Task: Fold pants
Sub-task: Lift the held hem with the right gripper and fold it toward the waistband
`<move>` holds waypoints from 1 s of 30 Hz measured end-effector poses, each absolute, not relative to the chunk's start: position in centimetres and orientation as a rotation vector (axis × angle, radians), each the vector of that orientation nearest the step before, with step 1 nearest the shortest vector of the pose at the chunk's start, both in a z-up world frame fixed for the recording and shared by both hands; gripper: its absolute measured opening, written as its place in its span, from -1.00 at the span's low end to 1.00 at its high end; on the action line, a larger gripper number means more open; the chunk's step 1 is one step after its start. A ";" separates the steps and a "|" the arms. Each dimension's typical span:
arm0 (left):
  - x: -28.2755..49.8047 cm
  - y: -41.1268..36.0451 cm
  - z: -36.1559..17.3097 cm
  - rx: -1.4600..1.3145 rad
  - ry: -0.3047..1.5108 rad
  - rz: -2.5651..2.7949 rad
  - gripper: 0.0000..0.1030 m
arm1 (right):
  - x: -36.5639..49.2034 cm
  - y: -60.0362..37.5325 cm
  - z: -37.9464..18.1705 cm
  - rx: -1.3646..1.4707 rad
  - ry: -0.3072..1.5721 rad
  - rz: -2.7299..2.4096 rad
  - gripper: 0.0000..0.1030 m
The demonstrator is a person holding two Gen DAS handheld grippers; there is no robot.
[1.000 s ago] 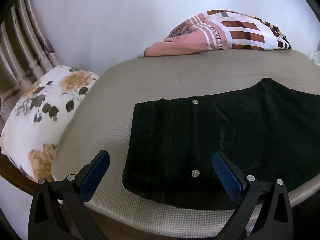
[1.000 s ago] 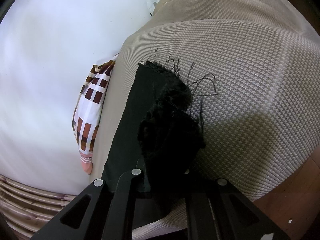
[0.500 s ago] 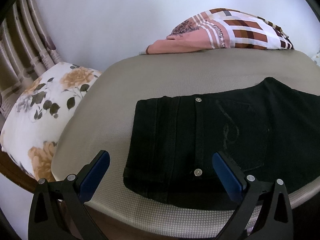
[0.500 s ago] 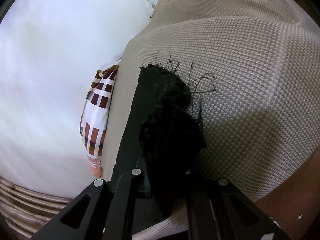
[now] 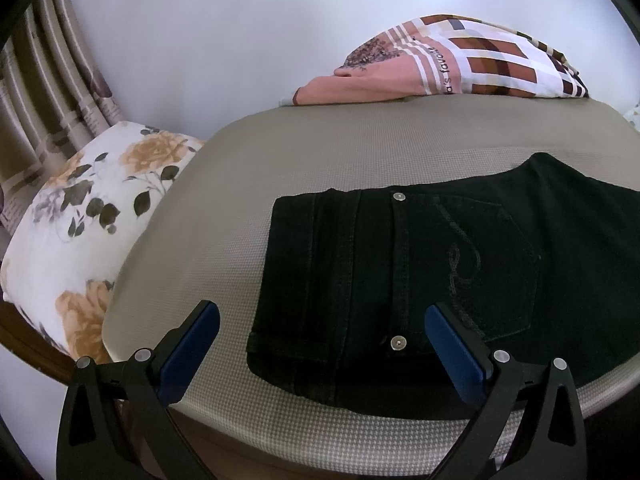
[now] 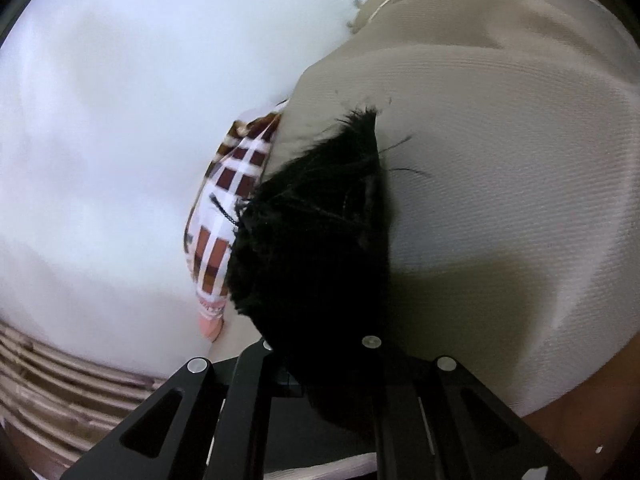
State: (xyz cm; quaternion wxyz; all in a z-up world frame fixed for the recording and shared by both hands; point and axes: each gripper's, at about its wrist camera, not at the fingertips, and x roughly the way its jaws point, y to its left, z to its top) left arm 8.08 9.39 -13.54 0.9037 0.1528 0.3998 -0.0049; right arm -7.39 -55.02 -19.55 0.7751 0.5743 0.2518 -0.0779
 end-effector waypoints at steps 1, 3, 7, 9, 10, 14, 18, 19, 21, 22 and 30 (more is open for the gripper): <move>8.1 9.4 -13.5 0.316 0.825 -0.009 0.98 | -6.9 -54.6 -19.3 1.239 0.550 -0.156 -0.81; 8.1 9.5 -13.5 0.317 0.827 -0.009 0.98 | -5.9 -53.6 -18.9 1.234 0.560 -0.126 -0.81; 8.1 9.5 -13.6 0.317 0.839 -0.006 0.98 | -4.0 -51.7 -18.3 1.220 0.584 -0.070 -0.81; 8.2 9.5 -13.6 0.315 0.842 -0.004 0.98 | -3.0 -50.6 -18.2 1.214 0.598 -0.039 -0.81; 8.2 9.5 -13.6 0.314 0.843 -0.004 0.98 | -2.5 -50.2 -18.2 1.210 0.606 -0.027 -0.81; 8.3 9.4 -13.8 0.313 0.850 -0.003 0.98 | -0.9 -48.0 -18.1 1.199 0.641 0.024 -0.81; 8.4 9.3 -14.0 0.316 0.857 -0.005 0.98 | 0.9 -45.6 -18.1 1.191 0.670 0.075 -0.81; 8.4 9.2 -14.0 0.317 0.856 -0.004 0.98 | 1.4 -44.9 -18.1 1.192 0.678 0.090 -0.81; 8.4 9.1 -14.1 0.320 0.856 -0.004 0.98 | 2.9 -44.1 -18.3 1.197 0.690 0.115 -0.81; 8.4 9.1 -14.1 0.319 0.858 -0.005 0.98 | 3.3 -43.4 -18.3 1.196 0.695 0.132 -0.81; 8.3 8.7 -14.5 0.330 0.868 -0.012 0.98 | 6.4 -37.4 -17.9 1.172 0.753 0.271 -0.81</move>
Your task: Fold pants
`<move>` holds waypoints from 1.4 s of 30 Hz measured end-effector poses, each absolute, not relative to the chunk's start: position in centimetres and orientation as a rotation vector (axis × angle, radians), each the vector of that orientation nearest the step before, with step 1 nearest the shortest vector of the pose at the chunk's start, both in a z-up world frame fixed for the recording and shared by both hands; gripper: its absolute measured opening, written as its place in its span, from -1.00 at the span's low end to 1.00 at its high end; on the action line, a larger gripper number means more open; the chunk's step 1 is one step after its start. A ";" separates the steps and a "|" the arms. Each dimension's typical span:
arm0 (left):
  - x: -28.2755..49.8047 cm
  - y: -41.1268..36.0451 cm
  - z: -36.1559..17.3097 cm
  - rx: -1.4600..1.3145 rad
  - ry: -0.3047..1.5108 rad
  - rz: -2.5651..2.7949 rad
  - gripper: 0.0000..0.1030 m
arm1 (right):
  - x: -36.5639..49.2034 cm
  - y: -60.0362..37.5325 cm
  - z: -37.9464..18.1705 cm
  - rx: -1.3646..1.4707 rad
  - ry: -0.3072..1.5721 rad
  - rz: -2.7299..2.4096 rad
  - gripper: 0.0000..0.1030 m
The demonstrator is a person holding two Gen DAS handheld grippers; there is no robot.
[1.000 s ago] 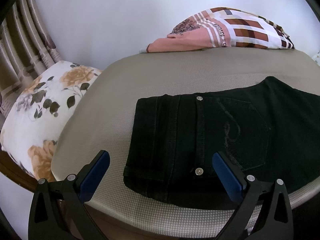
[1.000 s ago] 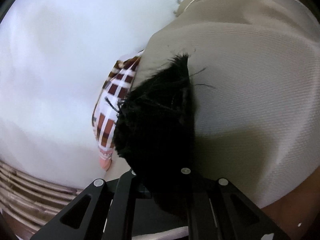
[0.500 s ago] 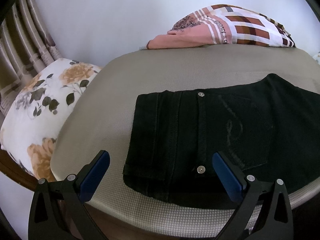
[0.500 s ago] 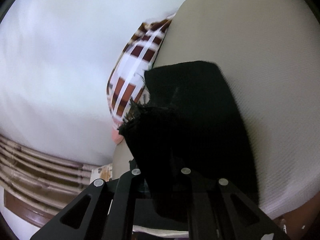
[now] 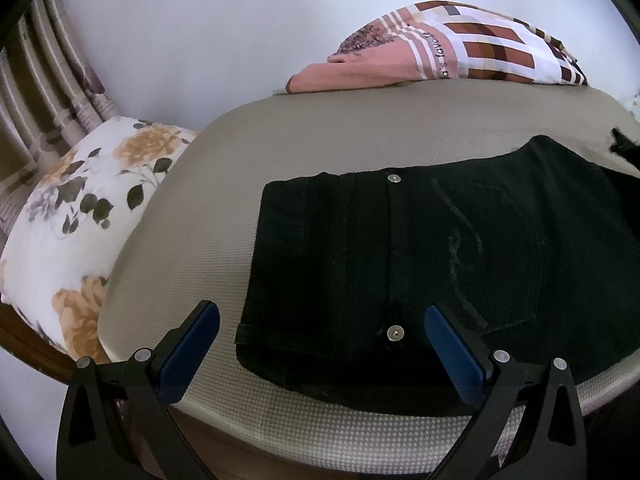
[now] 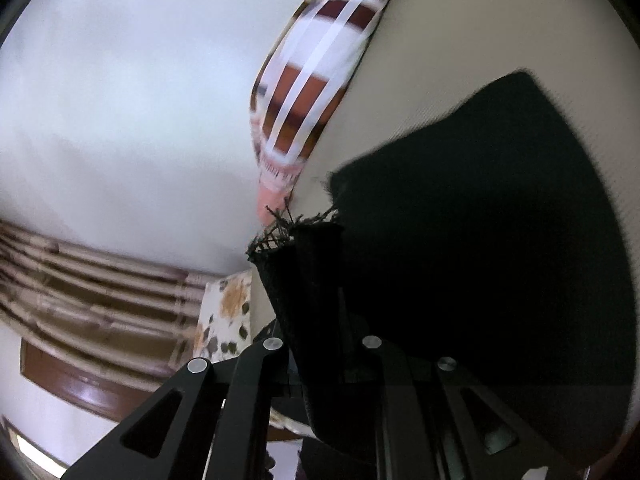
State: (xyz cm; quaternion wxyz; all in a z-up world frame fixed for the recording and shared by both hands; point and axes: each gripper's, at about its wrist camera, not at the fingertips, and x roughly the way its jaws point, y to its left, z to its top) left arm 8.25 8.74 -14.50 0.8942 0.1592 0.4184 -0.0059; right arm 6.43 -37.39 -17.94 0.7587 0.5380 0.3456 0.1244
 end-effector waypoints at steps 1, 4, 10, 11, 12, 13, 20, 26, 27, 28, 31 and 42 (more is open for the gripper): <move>8.2 8.7 -14.5 0.333 0.868 -0.014 0.98 | 6.6 -36.5 -18.1 1.168 0.765 0.286 -0.81; 8.2 8.6 -14.7 0.337 0.872 -0.017 0.98 | 7.1 -34.1 -18.6 1.169 0.801 0.335 -0.81; 8.3 8.5 -14.9 0.338 0.880 -0.021 0.98 | 8.2 -30.0 -19.8 1.152 0.867 0.400 -0.80; 8.3 8.5 -14.9 0.339 0.880 -0.022 0.98 | 8.3 -29.5 -20.0 1.150 0.876 0.404 -0.80; 8.3 8.4 -14.9 0.339 0.880 -0.023 0.98 | 8.4 -29.1 -20.3 1.148 0.887 0.408 -0.80; 8.3 8.4 -14.9 0.340 0.879 -0.024 0.98 | 8.5 -28.8 -20.5 1.144 0.895 0.408 -0.80; 8.3 8.2 -15.3 0.345 0.891 -0.030 0.98 | 8.4 -27.6 -21.1 1.084 0.929 0.404 -0.80; 8.2 7.9 -15.3 0.354 0.888 -0.035 0.98 | 8.5 -26.8 -20.9 1.005 0.939 0.386 -0.80; 8.2 7.9 -15.3 0.354 0.889 -0.035 0.98 | 8.4 -26.9 -20.8 0.997 0.937 0.385 -0.80; 8.2 7.9 -15.3 0.353 0.890 -0.035 0.98 | 8.4 -26.9 -20.6 0.988 0.933 0.383 -0.80; 8.2 7.9 -15.5 0.353 0.897 -0.036 0.98 | 8.4 -26.4 -20.3 0.940 0.926 0.374 -0.80; 8.2 7.7 -15.5 0.357 0.897 -0.037 0.98 | 8.7 -24.6 -21.5 0.814 0.975 0.352 -0.80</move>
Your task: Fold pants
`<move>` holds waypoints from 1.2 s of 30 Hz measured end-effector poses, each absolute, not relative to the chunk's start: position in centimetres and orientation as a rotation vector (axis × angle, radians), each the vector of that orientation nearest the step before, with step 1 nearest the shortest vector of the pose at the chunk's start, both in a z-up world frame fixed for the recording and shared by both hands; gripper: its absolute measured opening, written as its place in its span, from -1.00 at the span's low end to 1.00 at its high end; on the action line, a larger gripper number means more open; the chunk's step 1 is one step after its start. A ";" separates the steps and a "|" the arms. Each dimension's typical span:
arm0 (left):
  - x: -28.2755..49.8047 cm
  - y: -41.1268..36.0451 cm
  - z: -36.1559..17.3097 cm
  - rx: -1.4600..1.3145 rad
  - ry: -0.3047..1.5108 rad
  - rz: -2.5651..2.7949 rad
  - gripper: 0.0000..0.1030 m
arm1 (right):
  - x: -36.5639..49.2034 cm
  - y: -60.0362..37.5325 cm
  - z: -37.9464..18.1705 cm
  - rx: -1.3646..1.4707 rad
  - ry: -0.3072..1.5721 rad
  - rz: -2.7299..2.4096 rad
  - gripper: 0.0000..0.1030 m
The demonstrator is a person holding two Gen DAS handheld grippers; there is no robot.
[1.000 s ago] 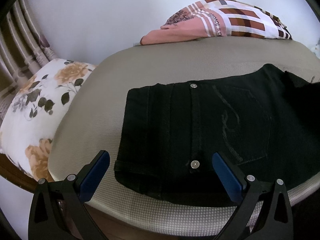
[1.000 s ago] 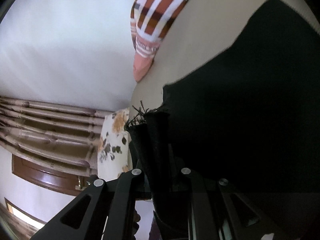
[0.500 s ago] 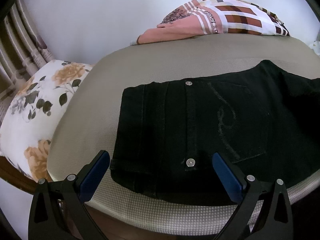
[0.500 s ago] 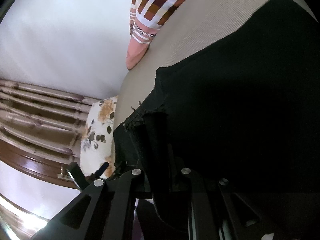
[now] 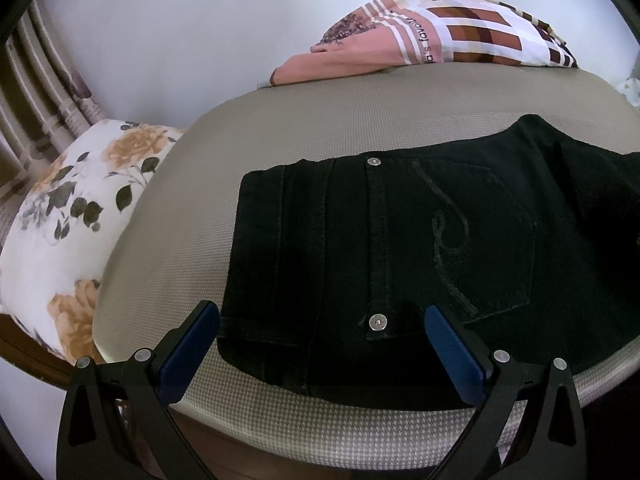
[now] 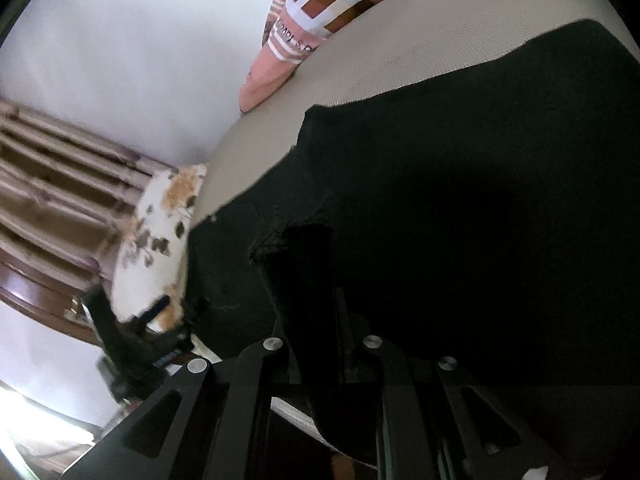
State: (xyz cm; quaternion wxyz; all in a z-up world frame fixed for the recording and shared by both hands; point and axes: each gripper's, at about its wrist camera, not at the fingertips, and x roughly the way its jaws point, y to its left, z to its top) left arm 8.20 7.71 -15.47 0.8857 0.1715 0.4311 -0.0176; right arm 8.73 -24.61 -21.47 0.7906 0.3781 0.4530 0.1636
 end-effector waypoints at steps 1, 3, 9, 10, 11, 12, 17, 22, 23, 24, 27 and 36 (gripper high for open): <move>8.2 7.7 -15.5 0.357 0.896 -0.037 0.98 | 8.8 -25.1 -21.3 0.838 0.961 0.352 -0.80; 8.2 7.7 -15.5 0.356 0.894 -0.036 0.98 | 8.6 -26.5 -20.4 0.888 0.912 0.342 -0.80; 8.3 8.1 -15.8 0.345 0.904 -0.041 0.98 | 7.8 -28.3 -14.3 0.790 0.707 0.278 -0.80; 8.3 8.0 -15.9 0.347 0.908 -0.043 0.98 | 7.8 -27.6 -13.7 0.725 0.699 0.281 -0.80; 8.2 8.0 -16.0 0.351 0.912 -0.045 0.98 | 7.9 -26.7 -13.8 0.673 0.711 0.288 -0.80; 8.2 7.9 -16.1 0.356 0.913 -0.046 0.98 | 8.1 -25.6 -14.5 0.639 0.742 0.296 -0.80; 8.1 8.1 -15.7 0.352 0.905 -0.045 0.98 | 8.4 -21.0 -21.0 0.499 0.957 0.318 -0.77; 8.5 8.5 -16.0 0.331 0.932 -0.046 0.98 | 8.5 -21.8 -21.0 0.565 0.954 0.379 -0.46; 8.6 8.5 -16.0 0.328 0.936 -0.046 0.98 | 8.5 -22.0 -20.9 0.596 0.952 0.403 -0.30; 8.5 8.6 -15.9 0.326 0.934 -0.043 0.98 | 8.4 -22.1 -21.0 0.614 0.952 0.423 -0.16; 8.4 8.8 -15.5 0.318 0.922 -0.038 0.98 | 8.1 -23.3 -20.3 0.704 0.930 0.511 -0.06; 8.5 8.9 -15.5 0.302 0.934 -0.044 0.98 | 3.0 -33.9 -16.5 0.826 0.773 0.364 -0.06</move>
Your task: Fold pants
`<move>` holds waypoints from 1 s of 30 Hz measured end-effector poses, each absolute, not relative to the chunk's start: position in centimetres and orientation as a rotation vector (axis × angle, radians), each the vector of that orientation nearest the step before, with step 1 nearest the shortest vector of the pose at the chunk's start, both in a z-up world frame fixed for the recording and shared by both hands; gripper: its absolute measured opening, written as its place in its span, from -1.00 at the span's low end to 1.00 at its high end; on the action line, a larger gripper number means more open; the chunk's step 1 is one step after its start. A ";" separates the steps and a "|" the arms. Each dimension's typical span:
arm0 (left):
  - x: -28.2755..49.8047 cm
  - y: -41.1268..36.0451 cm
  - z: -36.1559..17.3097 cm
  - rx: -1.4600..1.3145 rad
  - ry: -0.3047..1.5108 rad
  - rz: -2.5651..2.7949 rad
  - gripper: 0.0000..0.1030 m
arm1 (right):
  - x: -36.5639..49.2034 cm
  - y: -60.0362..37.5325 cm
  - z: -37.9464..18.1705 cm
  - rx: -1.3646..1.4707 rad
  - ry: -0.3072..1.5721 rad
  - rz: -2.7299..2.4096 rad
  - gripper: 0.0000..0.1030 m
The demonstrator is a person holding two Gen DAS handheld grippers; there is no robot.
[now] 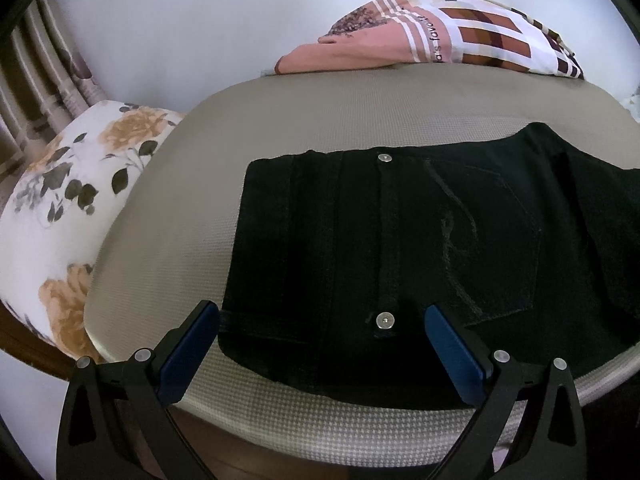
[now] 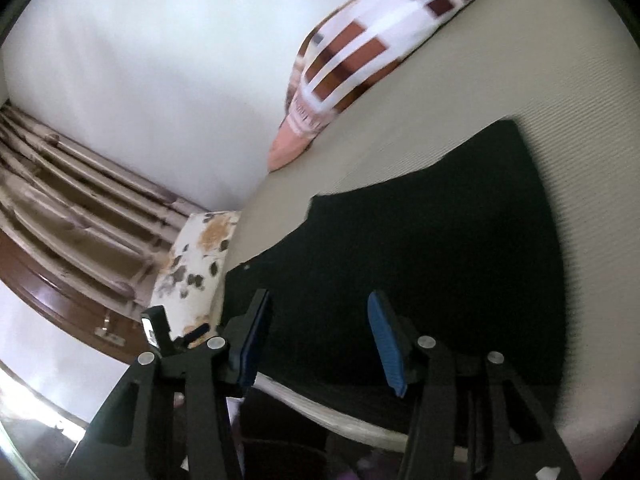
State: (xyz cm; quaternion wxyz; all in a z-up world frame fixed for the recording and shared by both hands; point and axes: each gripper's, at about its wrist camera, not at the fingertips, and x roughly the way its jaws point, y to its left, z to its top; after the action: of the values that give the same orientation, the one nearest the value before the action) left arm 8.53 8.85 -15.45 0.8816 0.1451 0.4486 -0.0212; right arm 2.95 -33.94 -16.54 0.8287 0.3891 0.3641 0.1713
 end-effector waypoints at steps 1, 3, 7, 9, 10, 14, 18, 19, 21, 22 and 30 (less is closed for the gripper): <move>8.4 8.8 -15.4 0.304 0.931 -0.046 0.98 | 2.4 -34.4 -16.4 0.819 0.772 0.362 -0.06; 8.4 8.6 -15.3 0.308 0.927 -0.050 0.98 | 1.6 -34.4 -16.2 0.813 0.775 0.379 -0.06; 8.3 8.3 -15.4 0.314 0.920 -0.046 0.98 | 1.8 -32.6 -16.4 0.811 0.777 0.443 -0.06; 8.5 8.7 -15.3 0.292 0.932 -0.046 0.98 | 3.0 -30.3 -16.6 0.790 0.794 0.501 -0.06; 8.5 8.9 -15.2 0.280 0.935 -0.046 0.98 | 3.3 -29.3 -16.8 0.775 0.806 0.521 -0.06; 8.7 9.5 -14.6 0.240 0.931 -0.044 0.98 | 4.6 -25.3 -18.3 0.661 0.893 0.559 -0.08; 8.3 9.3 -14.0 0.203 0.924 -0.117 0.98 | 5.0 -25.9 -18.0 0.639 0.894 0.530 -0.10; 8.1 9.1 -13.9 0.195 0.924 -0.137 0.98 | 5.2 -26.7 -17.3 0.624 0.882 0.505 -0.10; 7.9 8.5 -13.8 0.173 0.927 -0.204 0.98 | 6.3 -28.3 -15.5 0.569 0.865 0.470 -0.10; 7.7 8.2 -13.7 0.169 0.925 -0.231 0.98 | 7.2 -28.9 -14.5 0.528 0.865 0.475 -0.09; 7.4 4.2 -11.9 0.035 0.954 -0.561 0.98 | 14.8 -29.9 -14.2 0.275 0.946 0.516 0.00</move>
State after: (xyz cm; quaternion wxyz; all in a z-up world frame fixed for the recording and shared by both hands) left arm 7.40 4.24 -11.94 0.8507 0.0167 0.4529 -0.2665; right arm 14.79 -29.91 -14.16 0.8493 0.1307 0.4491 0.2447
